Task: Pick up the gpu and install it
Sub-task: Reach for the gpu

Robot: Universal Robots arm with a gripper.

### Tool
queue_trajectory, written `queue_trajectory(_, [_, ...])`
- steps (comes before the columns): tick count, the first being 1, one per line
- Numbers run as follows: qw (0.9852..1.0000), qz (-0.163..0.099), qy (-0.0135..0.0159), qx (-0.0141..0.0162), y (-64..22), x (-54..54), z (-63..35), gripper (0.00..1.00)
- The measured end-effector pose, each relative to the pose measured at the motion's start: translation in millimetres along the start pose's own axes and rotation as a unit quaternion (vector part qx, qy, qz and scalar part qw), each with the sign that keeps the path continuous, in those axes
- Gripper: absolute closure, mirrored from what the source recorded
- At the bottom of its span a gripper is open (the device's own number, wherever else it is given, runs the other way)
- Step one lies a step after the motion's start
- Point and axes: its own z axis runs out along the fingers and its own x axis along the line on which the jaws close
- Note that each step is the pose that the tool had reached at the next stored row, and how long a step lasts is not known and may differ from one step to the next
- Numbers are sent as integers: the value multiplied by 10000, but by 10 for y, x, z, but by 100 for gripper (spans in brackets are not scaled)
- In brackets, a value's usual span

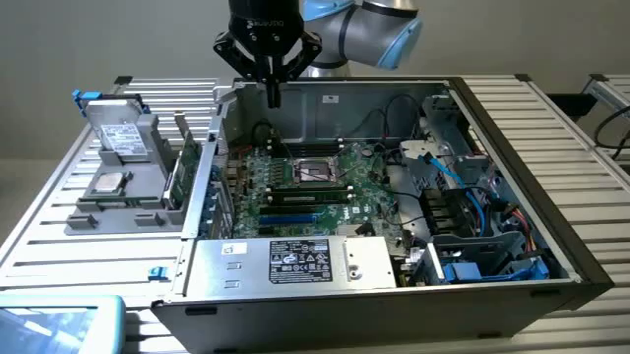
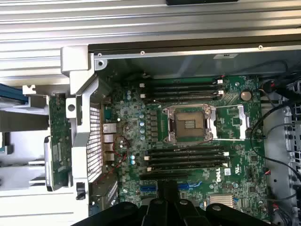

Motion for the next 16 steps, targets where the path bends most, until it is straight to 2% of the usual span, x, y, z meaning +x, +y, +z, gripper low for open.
queue_trajectory(12, [10000,0,0,0,0,2,0,88])
queue_trajectory(16, [10000,-1,-7,0,-5,76,-2,88])
